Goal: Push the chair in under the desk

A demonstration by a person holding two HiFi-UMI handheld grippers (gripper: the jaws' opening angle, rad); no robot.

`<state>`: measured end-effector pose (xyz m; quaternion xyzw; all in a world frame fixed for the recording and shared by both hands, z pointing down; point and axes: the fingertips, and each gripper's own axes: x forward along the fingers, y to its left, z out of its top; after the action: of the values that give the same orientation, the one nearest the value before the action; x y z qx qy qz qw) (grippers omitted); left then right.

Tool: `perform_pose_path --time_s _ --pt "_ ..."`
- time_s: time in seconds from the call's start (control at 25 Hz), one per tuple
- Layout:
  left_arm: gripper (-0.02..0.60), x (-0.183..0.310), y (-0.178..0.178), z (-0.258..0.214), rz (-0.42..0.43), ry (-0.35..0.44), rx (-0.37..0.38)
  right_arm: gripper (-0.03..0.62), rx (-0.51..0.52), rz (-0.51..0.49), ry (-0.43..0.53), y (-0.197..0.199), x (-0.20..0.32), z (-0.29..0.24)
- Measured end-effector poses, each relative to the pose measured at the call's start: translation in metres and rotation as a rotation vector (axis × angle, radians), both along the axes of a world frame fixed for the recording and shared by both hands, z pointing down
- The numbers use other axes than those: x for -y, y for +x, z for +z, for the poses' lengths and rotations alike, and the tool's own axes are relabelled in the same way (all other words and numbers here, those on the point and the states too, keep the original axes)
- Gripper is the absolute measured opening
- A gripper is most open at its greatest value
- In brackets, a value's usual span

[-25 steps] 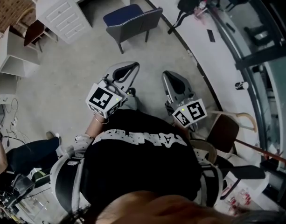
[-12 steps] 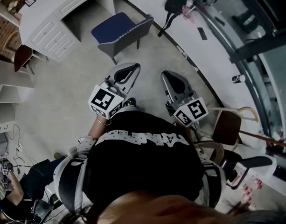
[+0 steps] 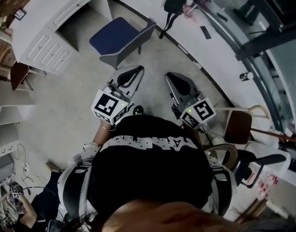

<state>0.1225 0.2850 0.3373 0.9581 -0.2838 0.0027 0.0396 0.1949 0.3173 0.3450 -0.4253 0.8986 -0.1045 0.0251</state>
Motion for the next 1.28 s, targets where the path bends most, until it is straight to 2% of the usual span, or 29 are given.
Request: perform_pose_path --time_s 0.08,0.24,0.32,0.68,0.84,1.08,1.28 --pt "0.034 0.007 -0.007 0.003 0.001 0.009 0.005 0.034 0.000 -0.002 0.003 -0.007 0.007 0.000" --pt "0.034 0.023 -0.019 0.008 -0.008 -0.032 -0.015 0.034 -0.006 -0.001 0.003 -0.018 0.021 0.003" --pt "0.034 0.032 -0.021 0.011 -0.001 -0.028 -0.016 0.034 -0.011 0.003 0.004 -0.021 0.027 0.004" --pt "0.034 0.046 0.025 0.019 0.098 -0.037 -0.014 0.034 -0.025 0.082 -0.037 0.015 0.032 0.012" --pt "0.035 0.057 0.029 0.020 0.069 -0.042 -0.010 0.034 -0.026 0.076 -0.049 0.029 0.050 0.017" --pt "0.034 0.088 0.025 0.025 -0.030 -0.042 -0.001 0.034 -0.012 -0.022 -0.018 0.029 0.086 0.012" --pt "0.035 0.113 0.048 0.022 -0.080 -0.042 0.000 0.034 -0.024 -0.084 -0.009 0.051 0.117 0.012"
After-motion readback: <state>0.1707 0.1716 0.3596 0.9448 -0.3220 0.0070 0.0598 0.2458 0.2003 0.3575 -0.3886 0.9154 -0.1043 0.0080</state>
